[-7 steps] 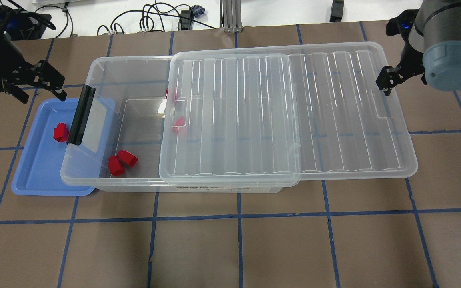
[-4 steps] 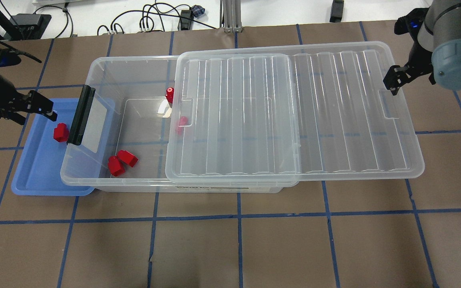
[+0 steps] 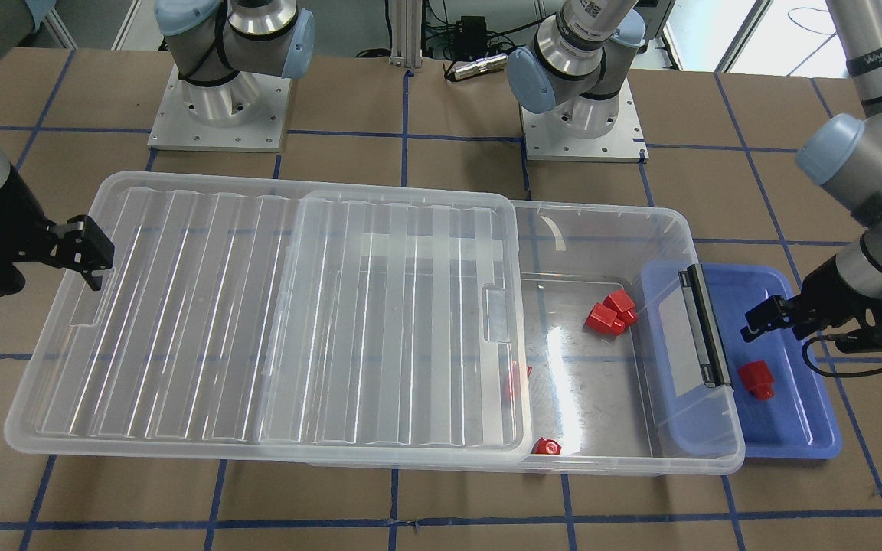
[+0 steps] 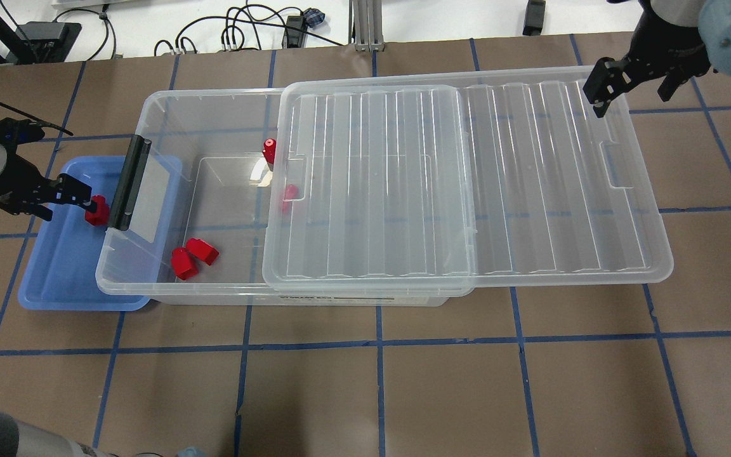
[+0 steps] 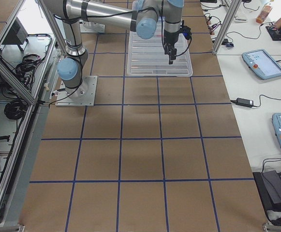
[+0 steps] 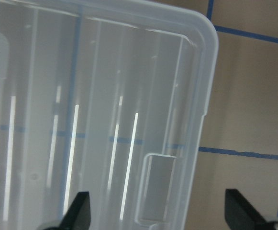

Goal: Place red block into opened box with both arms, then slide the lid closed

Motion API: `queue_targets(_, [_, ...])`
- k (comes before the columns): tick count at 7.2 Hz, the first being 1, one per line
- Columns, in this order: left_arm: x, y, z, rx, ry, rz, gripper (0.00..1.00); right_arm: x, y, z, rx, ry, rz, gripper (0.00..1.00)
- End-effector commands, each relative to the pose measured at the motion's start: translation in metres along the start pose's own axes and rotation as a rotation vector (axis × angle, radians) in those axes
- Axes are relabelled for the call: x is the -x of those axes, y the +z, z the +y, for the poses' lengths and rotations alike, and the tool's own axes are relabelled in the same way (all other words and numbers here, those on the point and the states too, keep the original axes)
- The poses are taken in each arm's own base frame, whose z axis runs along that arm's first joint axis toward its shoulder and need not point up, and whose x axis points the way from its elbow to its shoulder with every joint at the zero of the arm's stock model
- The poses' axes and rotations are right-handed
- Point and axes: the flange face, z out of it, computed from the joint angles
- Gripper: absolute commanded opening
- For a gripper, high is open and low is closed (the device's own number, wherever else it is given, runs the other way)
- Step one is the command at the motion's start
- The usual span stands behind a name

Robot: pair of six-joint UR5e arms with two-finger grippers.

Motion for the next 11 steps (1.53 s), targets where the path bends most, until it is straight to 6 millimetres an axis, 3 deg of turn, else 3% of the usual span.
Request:
queue_targets(1, [0.012,0.039,-0.012,0.0,-0.062,-0.008,1.0,0.056,-0.071,0.012,-0.055,0.167,-0.138,1.0])
queue_targets(2, [0.01,0.048,-0.017,-0.018,-0.07,-0.018,1.0,0.103,-0.075,0.031,-0.048,0.254,-0.129,1.0])
queue_targets(3, [-0.002,0.052,-0.021,-0.016,-0.125,-0.015,0.91,0.123,-0.054,0.049,-0.034,0.227,-0.034,1.0])
queue_targets(4, [-0.019,0.052,-0.024,-0.016,-0.107,-0.016,0.35,0.124,-0.051,0.061,-0.077,0.213,-0.022,1.0])
queue_targets(5, [-0.017,0.055,-0.027,-0.022,-0.103,-0.017,0.18,0.125,-0.05,0.063,-0.076,0.212,-0.023,1.0])
queue_targets(7, [-0.009,0.056,-0.033,-0.016,-0.091,-0.057,0.1,0.131,-0.049,0.065,-0.053,0.209,-0.079,1.0])
queue_targets(8, [-0.011,0.04,-0.039,-0.027,-0.085,-0.091,0.01,0.131,-0.047,0.065,-0.037,0.208,-0.076,1.0])
queue_targets(10, [-0.03,-0.027,-0.052,-0.019,-0.055,-0.086,0.0,0.128,-0.047,0.064,-0.04,0.142,-0.044,1.0])
queue_targets(11, [-0.053,-0.066,-0.054,0.032,-0.022,-0.064,0.0,0.127,-0.047,0.064,-0.04,0.128,-0.036,1.0])
